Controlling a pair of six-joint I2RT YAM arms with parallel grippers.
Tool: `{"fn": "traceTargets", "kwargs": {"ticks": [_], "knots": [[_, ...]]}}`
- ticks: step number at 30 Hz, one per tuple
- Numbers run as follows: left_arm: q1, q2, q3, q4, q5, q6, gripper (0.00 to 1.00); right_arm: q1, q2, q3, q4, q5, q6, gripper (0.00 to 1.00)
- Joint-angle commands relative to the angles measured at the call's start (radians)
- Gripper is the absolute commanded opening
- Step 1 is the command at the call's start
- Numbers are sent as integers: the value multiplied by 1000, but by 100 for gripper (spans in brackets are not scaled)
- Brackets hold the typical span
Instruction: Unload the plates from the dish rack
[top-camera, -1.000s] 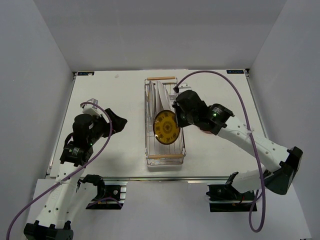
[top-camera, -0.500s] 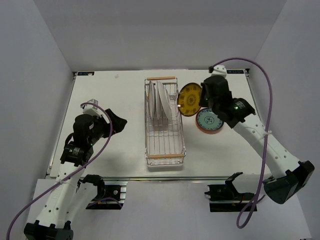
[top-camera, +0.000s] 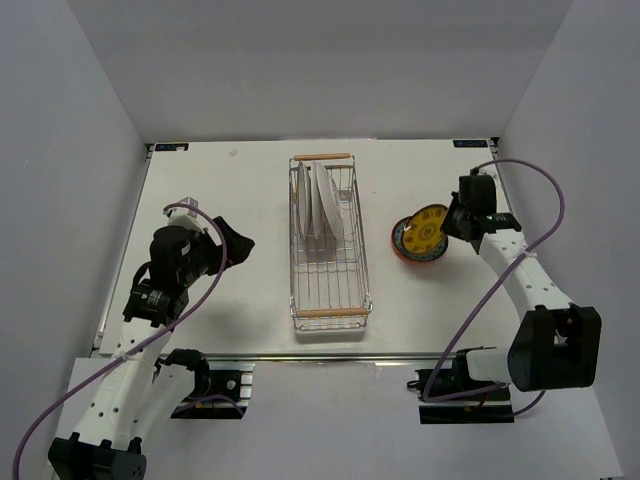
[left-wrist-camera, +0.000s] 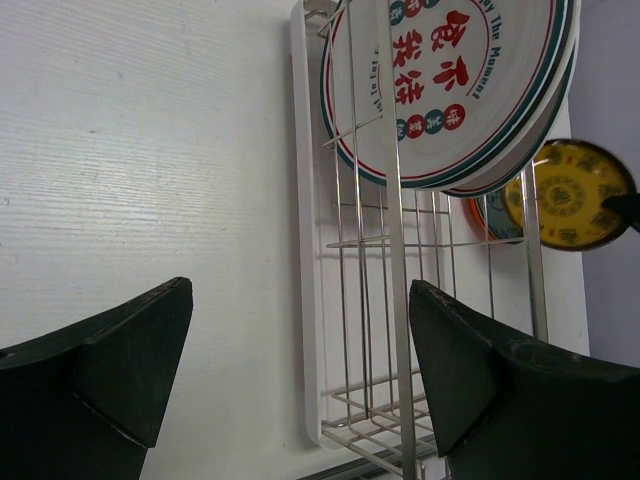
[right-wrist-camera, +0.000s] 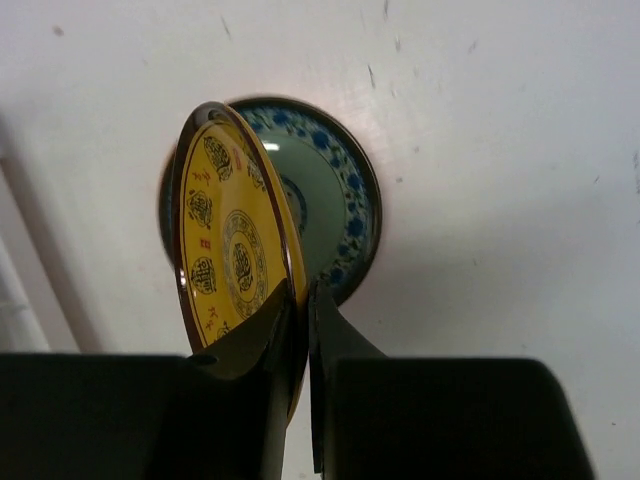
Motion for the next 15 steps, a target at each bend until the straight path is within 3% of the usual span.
{"fn": "traceTargets", "kwargs": {"ticks": [1,10,15], "knots": [[-4,-1,12,-6,-20,8,98,-54,-31,-78,160,-113,32,0],[-4,3,32,-24,-40,16,98,-131,59,-158,275,-188,39,5],[-4,20,28,-11,-30,20,98,-161,113,-149,280,-236,30,22]]}}
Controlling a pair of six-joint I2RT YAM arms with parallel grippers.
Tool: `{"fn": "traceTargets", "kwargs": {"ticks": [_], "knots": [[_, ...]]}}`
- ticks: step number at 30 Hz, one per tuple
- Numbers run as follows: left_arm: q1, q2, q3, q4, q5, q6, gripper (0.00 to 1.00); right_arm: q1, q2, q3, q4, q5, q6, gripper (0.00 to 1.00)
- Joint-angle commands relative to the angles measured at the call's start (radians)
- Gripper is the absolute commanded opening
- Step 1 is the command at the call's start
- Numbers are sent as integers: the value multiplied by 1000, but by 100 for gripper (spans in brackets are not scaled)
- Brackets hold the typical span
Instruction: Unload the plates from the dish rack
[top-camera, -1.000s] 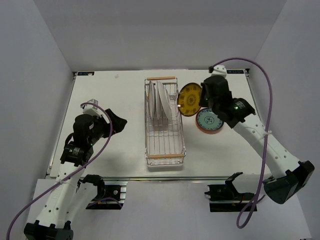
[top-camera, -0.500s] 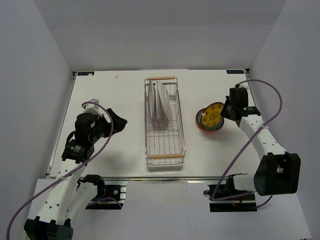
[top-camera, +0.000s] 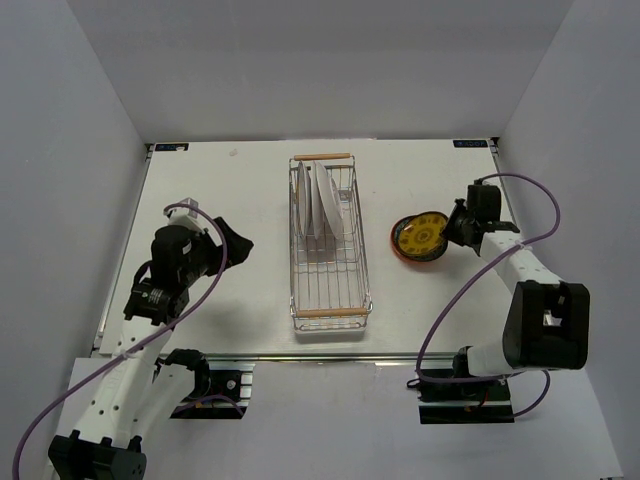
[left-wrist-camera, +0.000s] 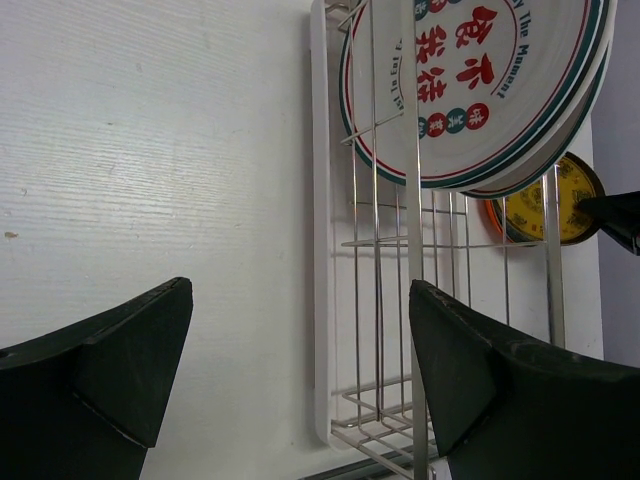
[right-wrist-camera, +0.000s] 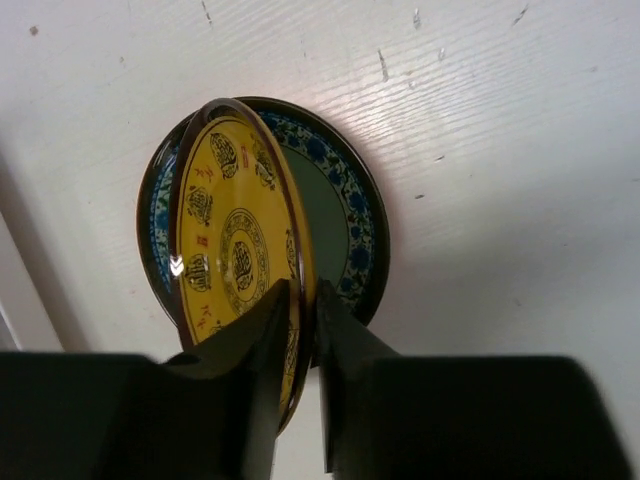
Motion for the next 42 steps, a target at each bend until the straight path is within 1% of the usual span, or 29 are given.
{"fn": "traceTargets", "kwargs": {"ticks": [1,3,4,5,8,9,10,13,17,19,22,25,26,27,28,31,36,41,42], "knots": [[-4,15,28,9,-1,14,98,-26,18,10,53,-80,3,28],[-4,26,33,6,-8,15,98,-29,23,8,52,-88,0,36],[-4,29,37,2,-15,12,98,-30,26,10,47,-89,0,48],[-4,31,42,2,-29,11,98,-30,29,11,42,-91,-2,52],[-4,29,53,13,-23,12,98,-34,35,19,33,-89,-2,70],[-4,29,62,13,-21,12,98,-32,40,21,33,-88,-8,83],[-4,32,68,10,-24,17,98,-32,43,27,24,-85,-11,89],[-4,46,74,1,-43,12,98,-29,75,28,27,-130,-28,89],[-4,74,77,-7,-29,12,98,-26,126,43,39,-251,-43,89],[-4,77,82,-5,-24,12,98,-26,126,51,35,-252,-46,89],[-4,78,111,9,-11,20,98,-29,83,44,33,-226,-42,89],[-4,110,149,35,31,44,98,-29,-3,25,19,-183,-34,89],[-4,150,183,38,54,59,98,-30,-52,19,12,-166,-34,89],[-4,176,198,47,125,76,98,-29,-78,16,-5,-157,-29,89],[-4,199,206,97,174,87,98,-29,-125,13,-14,-143,-28,89],[-15,304,238,153,288,113,98,-32,-228,-7,-40,-131,-32,89],[-54,436,344,212,276,133,98,-32,-357,-56,-89,-94,-37,89],[-93,578,515,205,212,123,98,-32,-396,-55,-116,-105,-57,89],[-102,635,543,194,204,126,98,-33,-403,-58,-119,-111,-60,89]]}}
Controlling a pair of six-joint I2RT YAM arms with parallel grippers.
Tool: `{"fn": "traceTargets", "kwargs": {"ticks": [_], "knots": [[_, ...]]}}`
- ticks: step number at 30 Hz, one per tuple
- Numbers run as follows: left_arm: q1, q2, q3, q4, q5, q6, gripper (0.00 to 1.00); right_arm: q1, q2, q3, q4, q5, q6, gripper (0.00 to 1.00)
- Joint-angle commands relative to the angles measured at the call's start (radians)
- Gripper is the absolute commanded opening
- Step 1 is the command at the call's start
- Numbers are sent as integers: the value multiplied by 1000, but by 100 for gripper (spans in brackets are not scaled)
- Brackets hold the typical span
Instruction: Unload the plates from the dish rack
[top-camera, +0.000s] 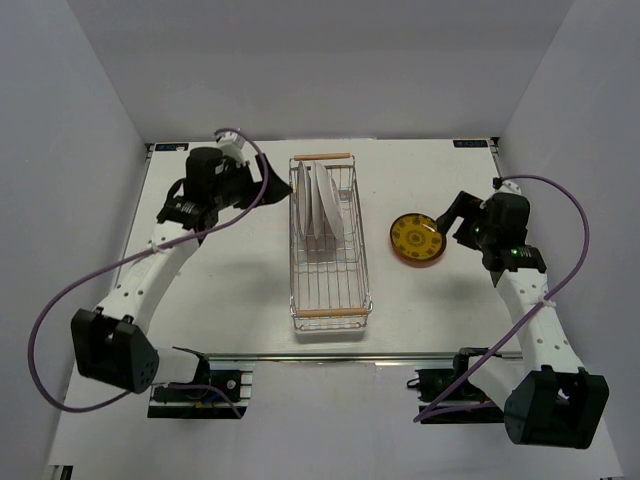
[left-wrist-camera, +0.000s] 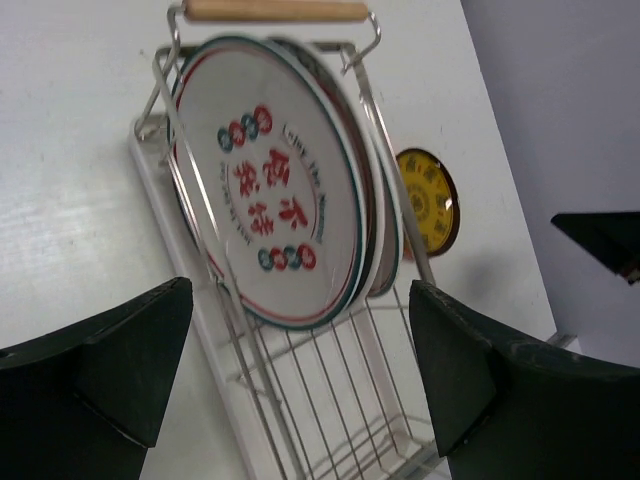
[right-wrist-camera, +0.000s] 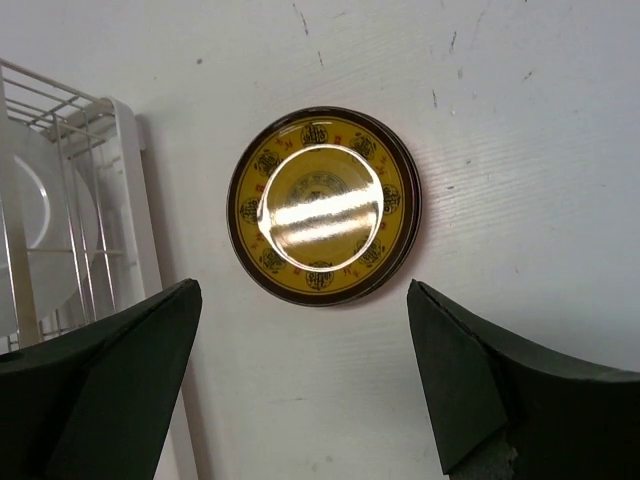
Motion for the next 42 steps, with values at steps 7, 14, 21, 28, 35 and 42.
{"fn": "traceTargets", "kwargs": {"ticks": [7,14,21,28,35,42], "knots": [[-85,228,300,-81,-206,15,98,-3,-42,-13,-46,17,-22,89],[-143,377,459,-213,-321,-4,98,-3,-20,-22,-45,17,-22,89],[-185,425,518,-282,-478,-54,98,-3,-11,-27,-41,16,-22,89],[-205,420,524,-307,-550,-91,96,-3,-6,-27,-42,8,-20,89],[-205,354,490,-238,-511,-77,98,-5,-11,-27,-39,-9,-23,89],[-215,395,505,-279,-531,-76,92,-5,-9,-23,-46,0,-20,89]]}}
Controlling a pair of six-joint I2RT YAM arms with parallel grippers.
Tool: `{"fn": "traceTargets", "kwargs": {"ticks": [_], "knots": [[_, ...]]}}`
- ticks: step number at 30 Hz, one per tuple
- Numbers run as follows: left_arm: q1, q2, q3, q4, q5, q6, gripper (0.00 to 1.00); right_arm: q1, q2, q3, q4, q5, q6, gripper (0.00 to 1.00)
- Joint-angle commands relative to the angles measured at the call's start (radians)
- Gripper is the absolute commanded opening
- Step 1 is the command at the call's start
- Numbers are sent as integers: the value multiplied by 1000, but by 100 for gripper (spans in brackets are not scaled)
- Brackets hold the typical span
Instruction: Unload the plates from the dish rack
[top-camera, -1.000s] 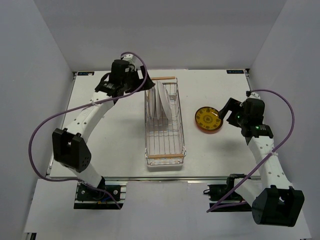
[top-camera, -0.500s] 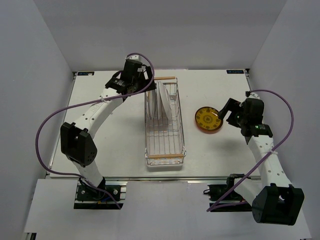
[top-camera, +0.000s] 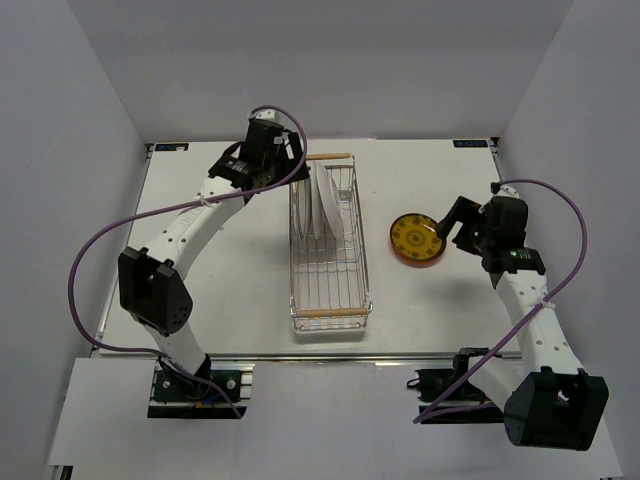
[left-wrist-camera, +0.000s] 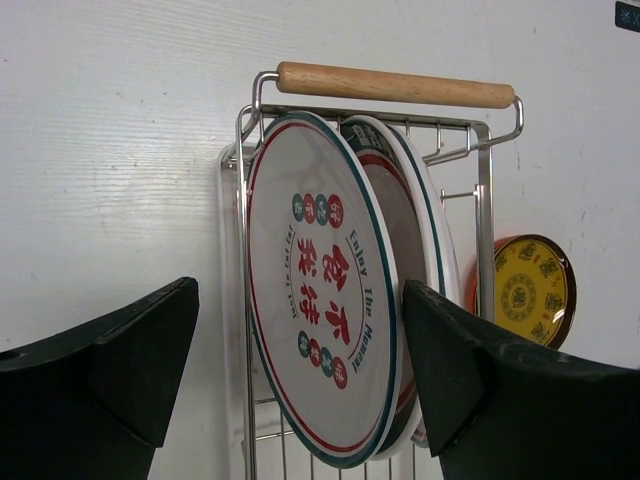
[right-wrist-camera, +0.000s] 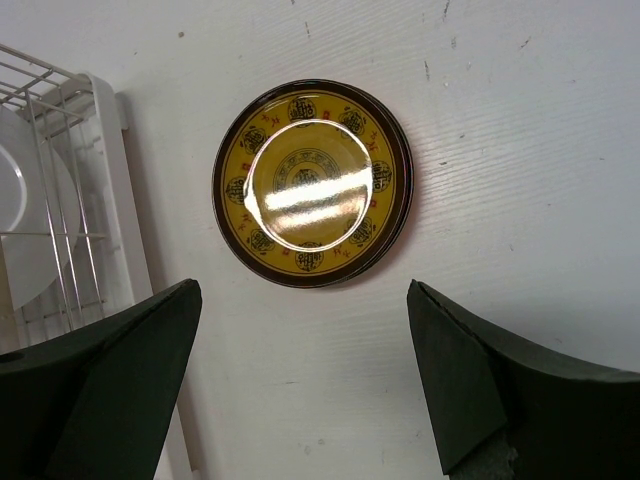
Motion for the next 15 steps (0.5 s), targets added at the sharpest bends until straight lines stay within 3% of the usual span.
{"fn": "traceTargets", "kwargs": {"ticks": [1,7,15], "knots": [[-14,2,20,-18,-12,4,91,-3,0,-6,1,1,-12,89],[-34,51,55,-48,-43,4,83,-3,2,-4,-5,10,-14,89],[-63,65,96,-63,-58,-1,58,-3,6,-9,-5,25,-9,89]]}}
